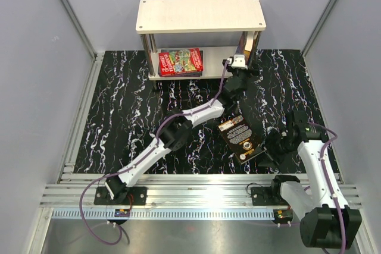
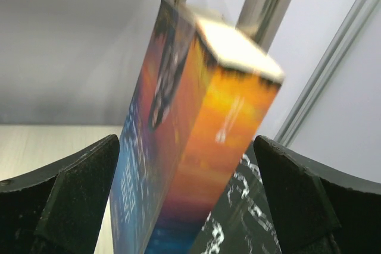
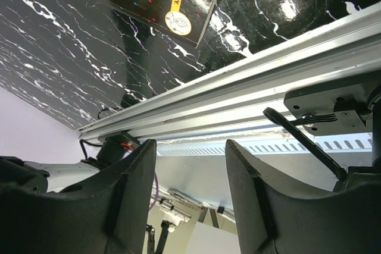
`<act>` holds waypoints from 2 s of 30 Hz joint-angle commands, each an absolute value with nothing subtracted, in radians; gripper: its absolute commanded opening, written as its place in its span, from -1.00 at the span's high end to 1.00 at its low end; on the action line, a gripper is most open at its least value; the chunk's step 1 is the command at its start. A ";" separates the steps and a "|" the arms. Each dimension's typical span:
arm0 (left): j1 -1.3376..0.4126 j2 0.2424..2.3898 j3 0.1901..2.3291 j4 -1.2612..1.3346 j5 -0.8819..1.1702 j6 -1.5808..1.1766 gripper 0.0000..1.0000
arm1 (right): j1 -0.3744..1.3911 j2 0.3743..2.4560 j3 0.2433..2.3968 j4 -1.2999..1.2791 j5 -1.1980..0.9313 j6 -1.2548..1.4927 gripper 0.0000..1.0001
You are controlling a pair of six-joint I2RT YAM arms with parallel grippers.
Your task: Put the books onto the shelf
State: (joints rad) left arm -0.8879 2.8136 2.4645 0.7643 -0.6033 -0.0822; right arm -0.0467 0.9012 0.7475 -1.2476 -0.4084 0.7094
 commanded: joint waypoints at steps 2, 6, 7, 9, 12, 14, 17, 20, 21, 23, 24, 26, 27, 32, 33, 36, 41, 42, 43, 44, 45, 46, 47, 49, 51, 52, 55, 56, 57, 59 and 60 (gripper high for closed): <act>-0.902 2.761 2.435 0.822 -0.584 -0.101 -0.97 | -0.041 0.879 0.735 -1.258 -0.405 0.729 -0.14; -0.919 2.701 2.327 0.862 -0.618 -0.091 -0.97 | -0.041 0.867 0.726 -1.258 -0.406 0.733 -0.14; -0.922 2.683 2.289 0.873 -0.626 -0.087 -0.97 | -0.041 0.865 0.721 -1.258 -0.405 0.733 -0.14; -0.927 2.669 2.261 0.880 -0.647 -0.080 -0.95 | -0.041 0.861 0.718 -1.258 -0.403 0.735 -0.14; -0.928 2.634 2.198 0.903 -0.669 -0.077 -0.64 | -0.041 0.856 0.700 -1.249 -0.402 0.739 -0.14; -0.928 2.623 2.184 0.899 -0.673 -0.084 -0.37 | -0.041 0.854 0.684 -1.238 -0.408 0.744 -0.13; -0.928 2.626 2.192 0.902 -0.672 -0.072 0.00 | -0.041 0.854 0.670 -1.226 -0.410 0.746 -0.14; -0.923 2.641 2.209 0.890 -0.667 -0.061 0.25 | -0.041 0.864 0.666 -1.210 -0.410 0.749 -0.14; -0.919 2.648 2.221 0.884 -0.669 -0.063 0.26 | -0.041 0.873 0.666 -1.209 -0.410 0.747 -0.14; -0.911 2.652 2.230 0.874 -0.655 -0.063 0.27 | -0.041 0.882 0.664 -1.195 -0.411 0.750 -0.13; -0.908 2.660 2.246 0.865 -0.653 -0.067 0.30 | -0.041 0.885 0.663 -1.190 -0.413 0.752 -0.13; -0.899 2.674 2.266 0.853 -0.637 -0.072 0.35 | -0.041 0.897 0.661 -1.177 -0.413 0.752 -0.13; -0.896 2.680 2.288 0.844 -0.635 -0.080 0.37 | -0.041 0.902 0.658 -1.174 -0.414 0.750 -0.13; -0.868 2.741 2.367 0.813 -0.595 -0.115 0.37 | -0.041 0.928 0.649 -1.141 -0.420 0.755 -0.13; -0.865 2.753 2.381 0.804 -0.589 -0.127 0.37 | -0.041 0.931 0.647 -1.138 -0.420 0.755 -0.12; -0.862 2.795 2.447 0.785 -0.560 -0.143 0.42 | -0.041 0.943 0.647 -1.131 -0.419 0.755 -0.12; -0.873 2.823 2.473 0.776 -0.509 -0.129 0.40 | -0.041 0.965 0.653 -1.126 -0.413 0.741 -0.12; -0.877 2.827 2.471 0.778 -0.503 -0.126 0.38 | -0.041 0.966 0.653 -1.126 -0.413 0.741 -0.12; -0.880 2.827 2.468 0.778 -0.482 -0.117 0.37 | -0.041 0.969 0.653 -1.124 -0.411 0.738 -0.12; -0.888 2.829 2.468 0.779 -0.482 -0.104 0.37 | -0.041 0.971 0.652 -1.121 -0.411 0.736 -0.12; -0.894 2.827 2.462 0.785 -0.483 -0.074 0.38 | -0.041 0.973 0.646 -1.121 -0.411 0.733 -0.12; -0.899 2.824 2.454 0.787 -0.482 -0.058 0.39 | -0.041 0.973 0.644 -1.118 -0.411 0.735 -0.11; -0.911 2.821 2.451 0.790 -0.486 -0.043 0.40 | -0.041 0.974 0.643 -1.120 -0.411 0.730 -0.11; -0.919 2.818 2.434 0.798 -0.483 -0.022 0.38 | -0.041 0.974 0.640 -1.120 -0.413 0.727 -0.12; -0.930 2.823 2.436 0.795 -0.483 -0.009 0.39 | -0.041 0.974 0.641 -1.123 -0.413 0.724 -0.11; -0.934 2.827 2.442 0.795 -0.485 -0.006 0.41 | -0.041 0.971 0.640 -1.126 -0.408 0.721 -0.12; -0.949 2.833 2.444 0.785 -0.505 0.025 0.44 | -0.041 0.968 0.640 -1.134 -0.405 0.712 -0.12; -0.954 2.835 2.442 0.793 -0.508 0.034 0.44 | -0.041 0.966 0.640 -1.140 -0.405 0.706 -0.12; -0.957 2.838 2.447 0.792 -0.505 0.041 0.45 | -0.041 0.962 0.640 -1.143 -0.403 0.704 -0.11; -0.960 2.842 2.462 0.784 -0.505 0.026 0.45 | -0.041 0.957 0.637 -1.149 -0.402 0.701 -0.12; -0.960 2.842 2.462 0.781 -0.505 0.023 0.46 | -0.041 0.956 0.637 -1.149 -0.400 0.700 -0.12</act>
